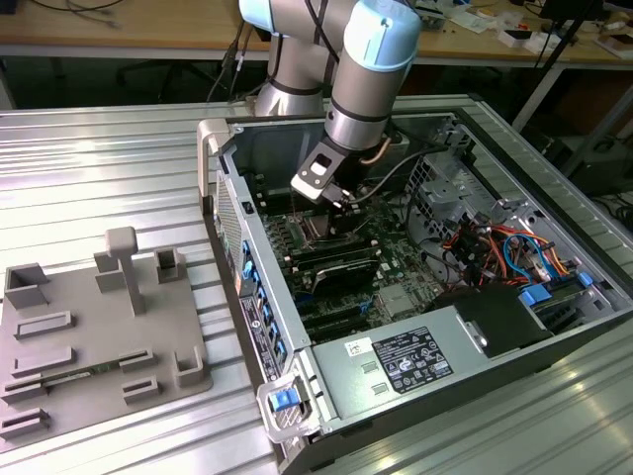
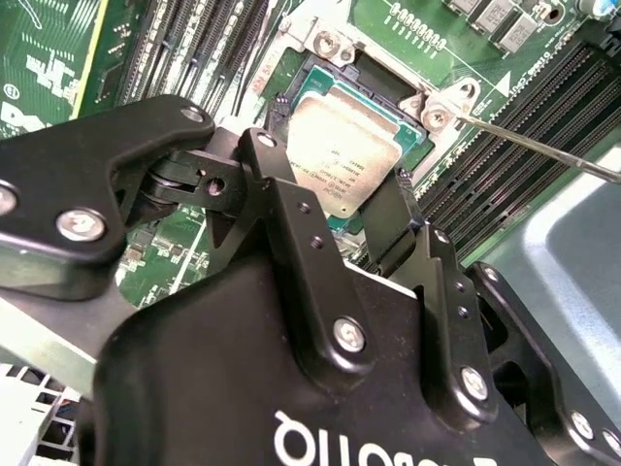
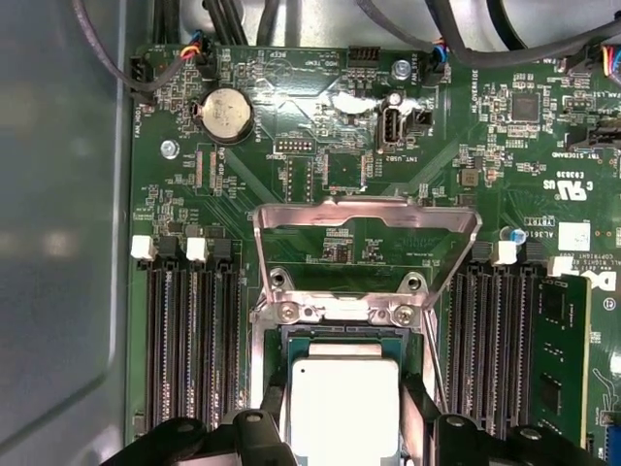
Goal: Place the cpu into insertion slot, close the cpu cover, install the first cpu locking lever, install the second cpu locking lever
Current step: 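Place the cpu into insertion slot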
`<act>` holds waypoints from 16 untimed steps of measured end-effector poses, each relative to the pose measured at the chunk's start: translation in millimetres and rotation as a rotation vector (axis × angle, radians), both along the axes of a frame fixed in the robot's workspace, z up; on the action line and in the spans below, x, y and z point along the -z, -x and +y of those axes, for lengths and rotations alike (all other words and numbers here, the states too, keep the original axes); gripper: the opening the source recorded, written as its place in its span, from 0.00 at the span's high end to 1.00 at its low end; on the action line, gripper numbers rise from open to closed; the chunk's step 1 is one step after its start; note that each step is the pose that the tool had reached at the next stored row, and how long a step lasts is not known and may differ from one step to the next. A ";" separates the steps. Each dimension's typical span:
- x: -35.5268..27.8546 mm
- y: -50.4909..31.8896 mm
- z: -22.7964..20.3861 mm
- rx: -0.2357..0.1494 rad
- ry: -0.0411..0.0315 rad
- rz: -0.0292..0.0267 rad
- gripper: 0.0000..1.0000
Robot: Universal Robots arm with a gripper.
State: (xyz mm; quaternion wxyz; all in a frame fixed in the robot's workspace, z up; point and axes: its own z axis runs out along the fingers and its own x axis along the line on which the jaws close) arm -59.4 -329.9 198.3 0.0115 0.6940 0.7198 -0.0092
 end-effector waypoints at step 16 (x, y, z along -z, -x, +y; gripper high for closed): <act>3.2 -1.5 0.0 0.016 0.0000 -0.0001 0.45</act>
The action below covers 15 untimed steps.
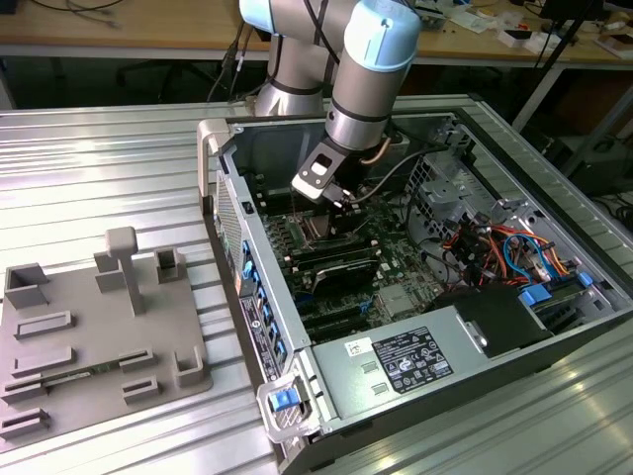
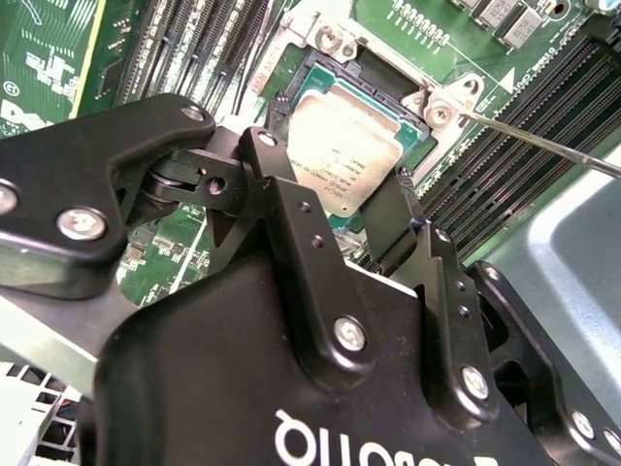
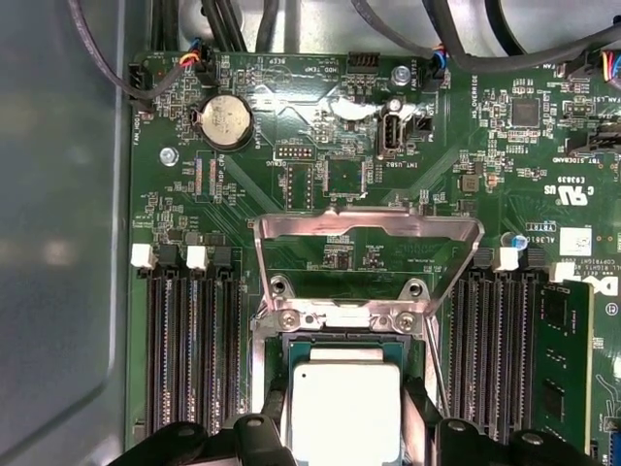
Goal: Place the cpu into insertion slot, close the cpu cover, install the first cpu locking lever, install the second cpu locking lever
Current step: 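Place the cpu into insertion slot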
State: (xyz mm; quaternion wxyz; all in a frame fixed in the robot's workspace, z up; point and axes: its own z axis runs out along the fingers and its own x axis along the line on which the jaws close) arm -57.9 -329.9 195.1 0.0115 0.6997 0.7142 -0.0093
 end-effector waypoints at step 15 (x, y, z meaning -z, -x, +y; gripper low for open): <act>0.9 -0.4 0.0 0.014 0.0000 0.0001 0.45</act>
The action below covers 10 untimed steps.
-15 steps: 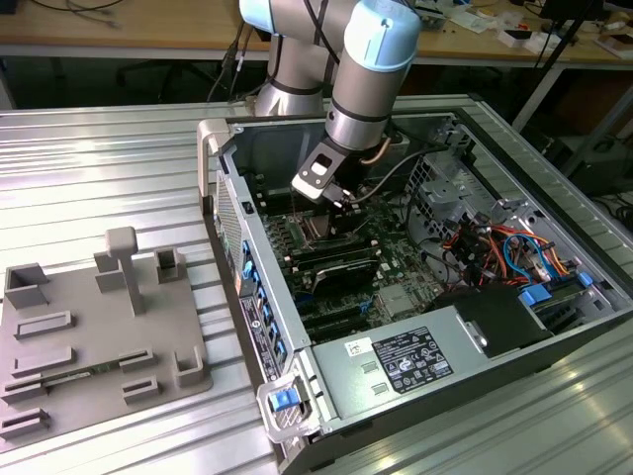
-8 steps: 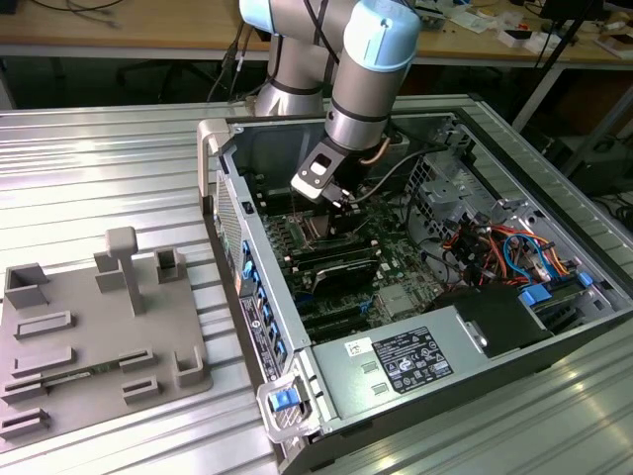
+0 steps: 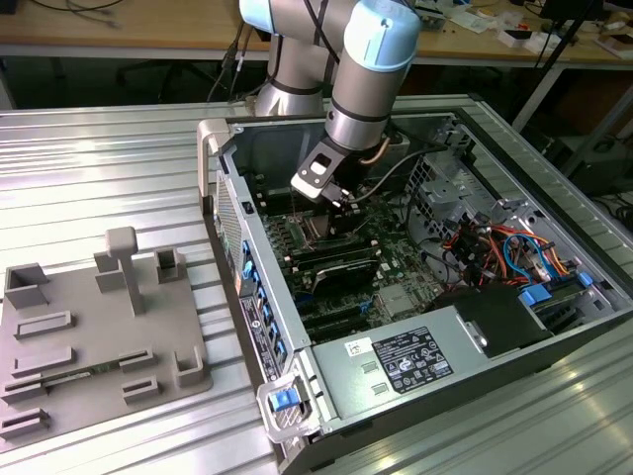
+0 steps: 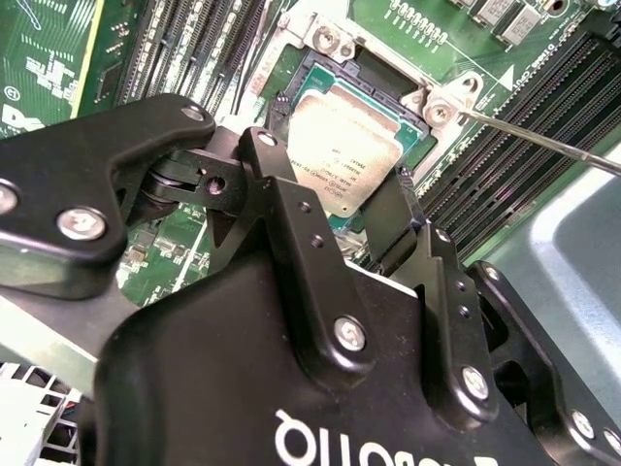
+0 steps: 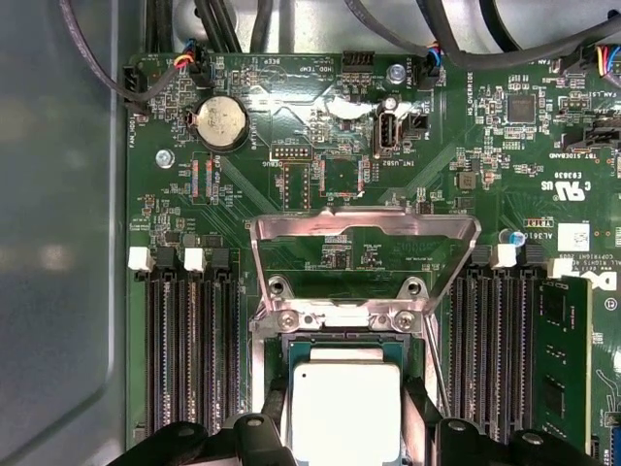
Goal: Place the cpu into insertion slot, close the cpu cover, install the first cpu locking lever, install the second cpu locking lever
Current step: 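Place the cpu into insertion slot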
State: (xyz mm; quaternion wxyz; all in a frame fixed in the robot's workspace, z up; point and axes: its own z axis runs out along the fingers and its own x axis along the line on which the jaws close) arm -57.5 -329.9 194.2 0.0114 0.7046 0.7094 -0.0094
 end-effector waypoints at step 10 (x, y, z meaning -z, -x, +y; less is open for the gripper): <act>0.3 -0.7 -0.1 0.000 0.0003 0.0001 0.45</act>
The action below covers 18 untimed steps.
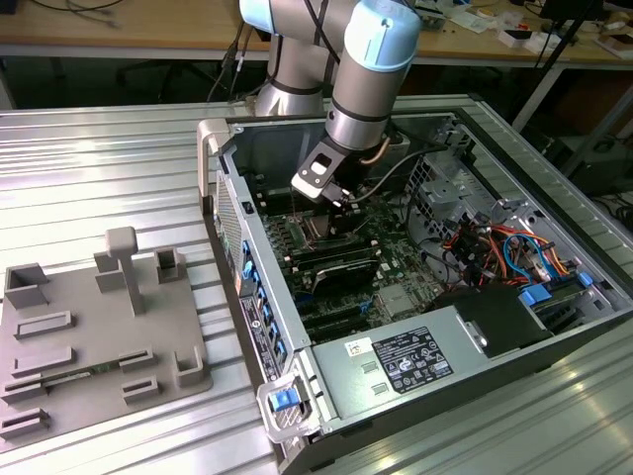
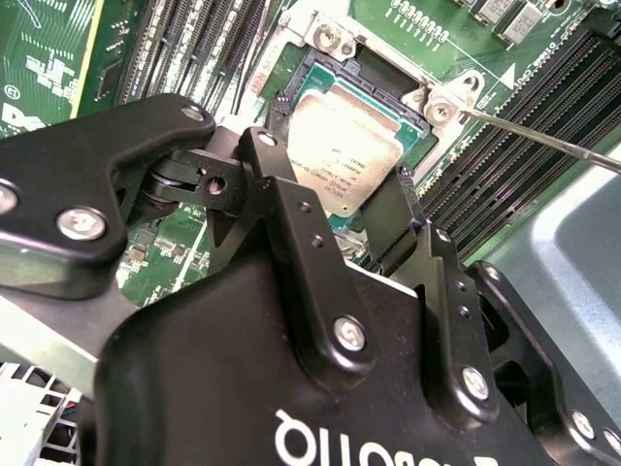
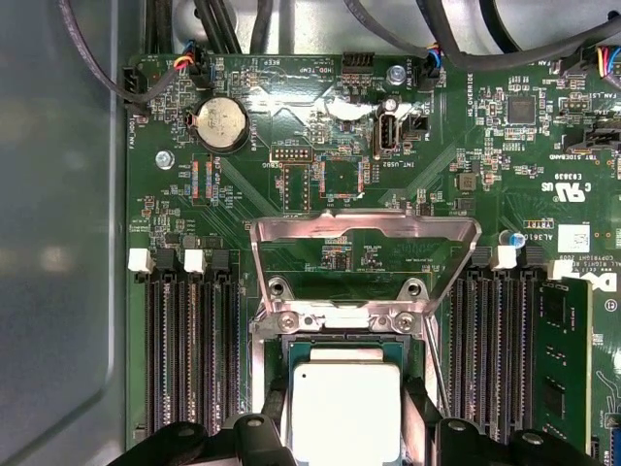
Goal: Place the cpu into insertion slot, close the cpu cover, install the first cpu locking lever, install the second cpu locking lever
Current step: 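Place the cpu into insertion slot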
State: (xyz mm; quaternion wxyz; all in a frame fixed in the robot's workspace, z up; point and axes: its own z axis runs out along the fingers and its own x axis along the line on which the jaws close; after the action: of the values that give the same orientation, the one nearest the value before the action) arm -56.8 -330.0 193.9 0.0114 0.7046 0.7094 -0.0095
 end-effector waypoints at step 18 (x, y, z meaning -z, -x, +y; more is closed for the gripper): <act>0.6 -0.1 0.0 0.000 -0.0010 -0.0006 0.40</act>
State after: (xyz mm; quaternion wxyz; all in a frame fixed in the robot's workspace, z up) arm -56.7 -329.9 193.4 0.0113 0.7046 0.7095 -0.0090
